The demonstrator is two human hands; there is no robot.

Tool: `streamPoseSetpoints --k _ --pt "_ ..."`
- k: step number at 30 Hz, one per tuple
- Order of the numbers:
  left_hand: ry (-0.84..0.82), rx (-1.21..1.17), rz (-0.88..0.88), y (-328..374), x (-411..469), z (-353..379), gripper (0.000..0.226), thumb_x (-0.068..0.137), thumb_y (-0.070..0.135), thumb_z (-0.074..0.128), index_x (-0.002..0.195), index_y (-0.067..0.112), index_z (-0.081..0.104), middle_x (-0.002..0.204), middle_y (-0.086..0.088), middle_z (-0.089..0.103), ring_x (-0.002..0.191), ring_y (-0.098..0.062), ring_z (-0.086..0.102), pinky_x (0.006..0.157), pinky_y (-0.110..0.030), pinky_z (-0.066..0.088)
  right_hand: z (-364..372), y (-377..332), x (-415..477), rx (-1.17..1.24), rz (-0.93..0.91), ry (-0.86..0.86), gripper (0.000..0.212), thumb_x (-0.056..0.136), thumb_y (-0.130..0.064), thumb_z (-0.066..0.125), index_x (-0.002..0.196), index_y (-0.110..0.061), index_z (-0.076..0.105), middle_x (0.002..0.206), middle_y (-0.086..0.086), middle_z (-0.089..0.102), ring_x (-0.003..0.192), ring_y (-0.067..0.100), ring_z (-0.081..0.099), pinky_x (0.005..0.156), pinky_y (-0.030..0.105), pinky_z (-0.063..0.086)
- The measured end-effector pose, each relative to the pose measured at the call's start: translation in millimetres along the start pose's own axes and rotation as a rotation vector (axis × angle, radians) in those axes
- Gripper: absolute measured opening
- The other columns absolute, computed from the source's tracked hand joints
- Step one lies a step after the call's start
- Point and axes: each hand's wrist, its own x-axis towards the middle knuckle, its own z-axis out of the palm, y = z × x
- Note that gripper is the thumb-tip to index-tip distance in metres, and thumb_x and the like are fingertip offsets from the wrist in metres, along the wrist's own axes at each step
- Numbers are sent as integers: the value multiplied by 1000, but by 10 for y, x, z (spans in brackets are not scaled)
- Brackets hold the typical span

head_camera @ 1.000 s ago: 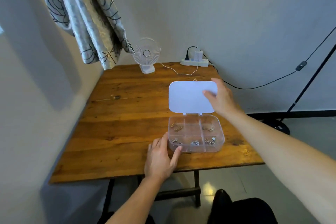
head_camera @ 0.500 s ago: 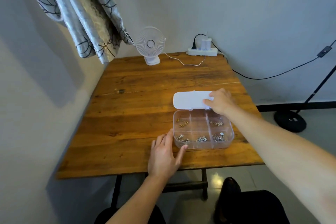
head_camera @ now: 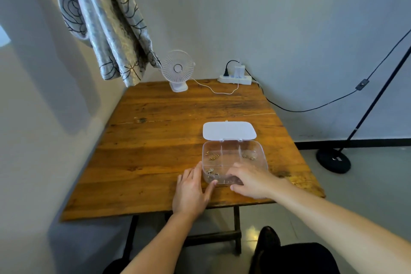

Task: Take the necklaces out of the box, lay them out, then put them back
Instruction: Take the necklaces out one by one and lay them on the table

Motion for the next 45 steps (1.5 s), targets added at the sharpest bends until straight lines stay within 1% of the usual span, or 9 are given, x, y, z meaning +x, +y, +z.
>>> streamPoseSetpoints --k 8,11,19,25,30,33,36,40,45 --pt "12 -6 36 -26 7 6 66 86 62 47 142 32 29 134 9 48 120 -11 40 98 -28 40 -214 5 108 250 116 -67 10 81 -15 75 88 -20 69 79 -13 60 73 4 57 60 13 39" --pt "21 -1 40 -27 16 10 65 87 62 47 142 32 29 133 9 48 120 -11 40 98 -27 40 -251 35 131 301 130 -84 14 76 -14 79 83 -22 69 81 -8 66 76 7 63 67 23 52" --pt "15 18 47 -31 20 12 64 87 61 47 142 31 32 134 9 48 121 -11 40 97 -25 39 -478 115 49 609 161 25 11 73 -7 81 80 -12 75 82 14 71 70 13 60 66 27 52" --pt "-68 -154 32 -70 21 -116 62 87 44 61 141 27 35 139 6 46 128 -11 39 106 -30 36 -865 -201 30 855 127 108 8 77 0 76 83 -6 74 70 4 71 59 10 62 57 19 52" --pt "141 -21 43 -452 -84 -486 34 92 28 57 125 20 55 122 6 58 117 -10 49 103 -28 39 -923 -662 229 1002 86 67 10 78 -2 76 88 -5 74 76 8 71 64 15 60 62 24 52" --pt "178 165 -33 -832 -210 -718 27 93 31 52 117 21 59 118 4 57 113 -13 47 99 -29 38 -596 -990 457 915 115 24 8 81 -11 76 88 -12 76 85 9 74 75 20 66 67 26 54" --pt "88 274 -110 -1168 -343 -814 37 96 39 42 127 20 53 135 -2 49 126 -20 40 105 -35 34 -134 -1220 697 794 153 -12 7 84 -13 73 90 -14 75 87 5 72 77 16 66 68 26 56" --pt "-16 236 -89 -1312 -432 -823 46 101 40 30 142 20 37 154 -3 28 141 -20 19 115 -35 16 284 -1261 905 291 130 52 12 87 -20 67 96 -20 75 105 1 70 98 21 64 87 36 54" --pt "13 211 -75 -1379 -432 -773 45 100 38 33 140 18 40 153 -5 29 142 -21 19 115 -35 14 260 -1332 942 88 36 114 17 92 -25 62 106 -21 71 113 0 62 102 22 61 83 32 52"
